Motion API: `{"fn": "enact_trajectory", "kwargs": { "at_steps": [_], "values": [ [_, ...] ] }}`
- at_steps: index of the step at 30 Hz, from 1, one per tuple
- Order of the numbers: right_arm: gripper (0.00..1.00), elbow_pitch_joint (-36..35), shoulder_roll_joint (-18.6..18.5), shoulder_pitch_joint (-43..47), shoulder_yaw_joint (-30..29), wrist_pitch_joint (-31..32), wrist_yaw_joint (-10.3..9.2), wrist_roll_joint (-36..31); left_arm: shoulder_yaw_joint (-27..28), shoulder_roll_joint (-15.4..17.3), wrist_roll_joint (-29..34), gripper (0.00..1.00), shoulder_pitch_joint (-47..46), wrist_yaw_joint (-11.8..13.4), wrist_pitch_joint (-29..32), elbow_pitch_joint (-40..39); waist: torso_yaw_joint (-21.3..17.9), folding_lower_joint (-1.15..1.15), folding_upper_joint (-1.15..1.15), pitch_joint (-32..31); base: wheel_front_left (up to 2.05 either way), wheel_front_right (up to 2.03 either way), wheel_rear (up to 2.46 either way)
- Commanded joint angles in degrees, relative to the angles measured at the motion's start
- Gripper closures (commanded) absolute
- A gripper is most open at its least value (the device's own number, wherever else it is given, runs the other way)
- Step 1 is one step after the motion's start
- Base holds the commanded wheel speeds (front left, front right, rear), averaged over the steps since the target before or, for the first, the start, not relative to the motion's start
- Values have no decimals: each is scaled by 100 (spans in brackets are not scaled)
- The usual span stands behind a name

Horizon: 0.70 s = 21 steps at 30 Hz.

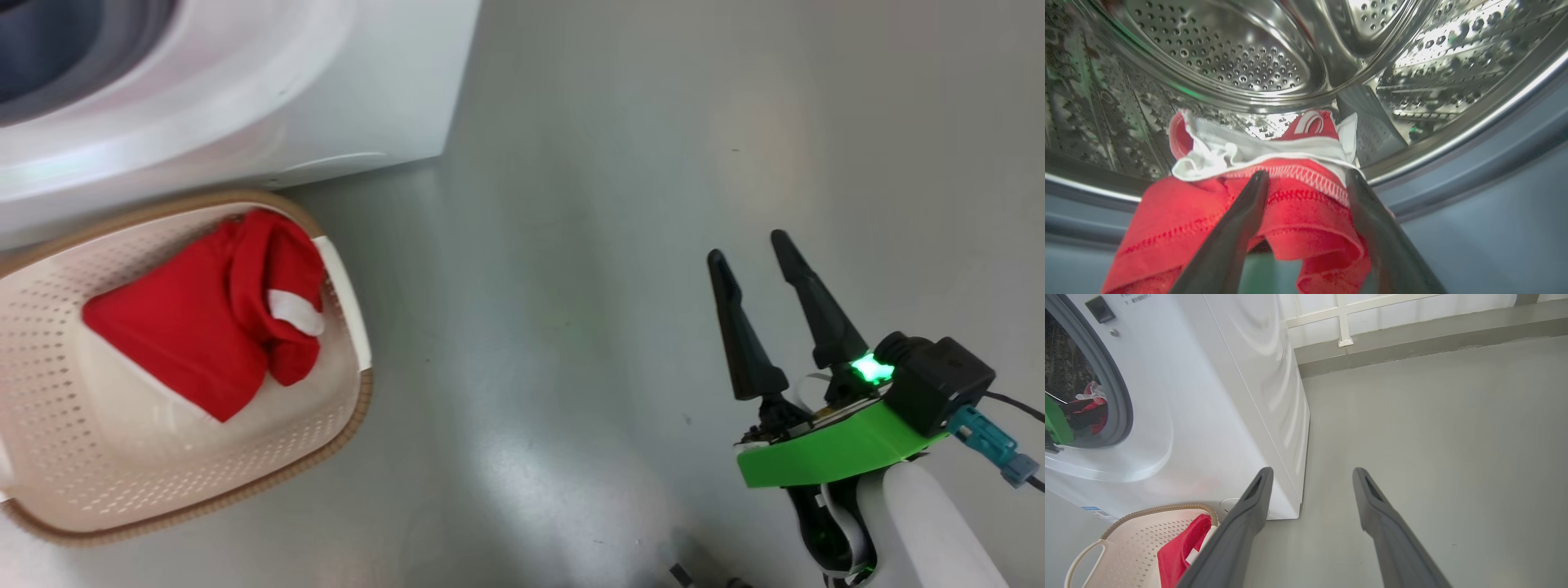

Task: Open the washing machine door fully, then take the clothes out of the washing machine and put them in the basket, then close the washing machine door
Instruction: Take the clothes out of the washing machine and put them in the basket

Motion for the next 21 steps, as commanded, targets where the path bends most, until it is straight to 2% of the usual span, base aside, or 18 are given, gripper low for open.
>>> {"fn": "enact_trajectory", "kwargs": {
  "at_steps": [1, 11, 12, 13, 15, 16, 18, 19, 21],
  "values": [
    [0, -146, -36, 43, 181, -36, 42, 27, 36, 398, 62, 0, -40, 68, -28, 43, -138, 0, 0, 58, 0, 0, 0],
    [0, -188, -36, 80, 192, -36, 42, 9, -117, 630, 43, 0, -226, 91, -28, 547, -226, 0, 0, 107, 0, 0, 0],
    [0, -189, -36, 84, 193, -36, 42, 5, -130, 636, 37, 32, -226, 93, -28, 582, -226, 0, 0, 102, 0, 0, 0],
    [0, -190, -36, 88, 196, -36, 42, 3, -152, 642, 38, 59, -232, 92, -28, 614, -227, 0, 0, 101, 0, 0, 0],
    [0, -192, -36, 92, 191, -36, 42, -3, -182, 634, 25, 80, -241, 104, -28, 632, -216, 0, 0, 94, 0, 0, 0],
    [0, -192, -36, 92, 186, -36, 42, -6, -182, 621, -1, 86, -243, 101, -28, 615, -208, 0, 0, 91, 0, 0, 0],
    [0, -185, -36, 85, 179, -36, 42, -13, -163, 601, -67, 89, -216, 101, -28, 525, -190, 0, 0, 79, 0, 0, 0],
    [0, -179, -36, 82, 175, -36, 42, -17, -179, 596, -73, 99, -190, 101, -28, 486, -181, 0, 0, 67, 0, 0, 0],
    [0, -159, -36, 75, 161, -36, 42, -29, -192, 571, -129, 100, -104, 102, -28, 362, -146, 0, 0, 23, 0, 0, 0]
  ]
}}
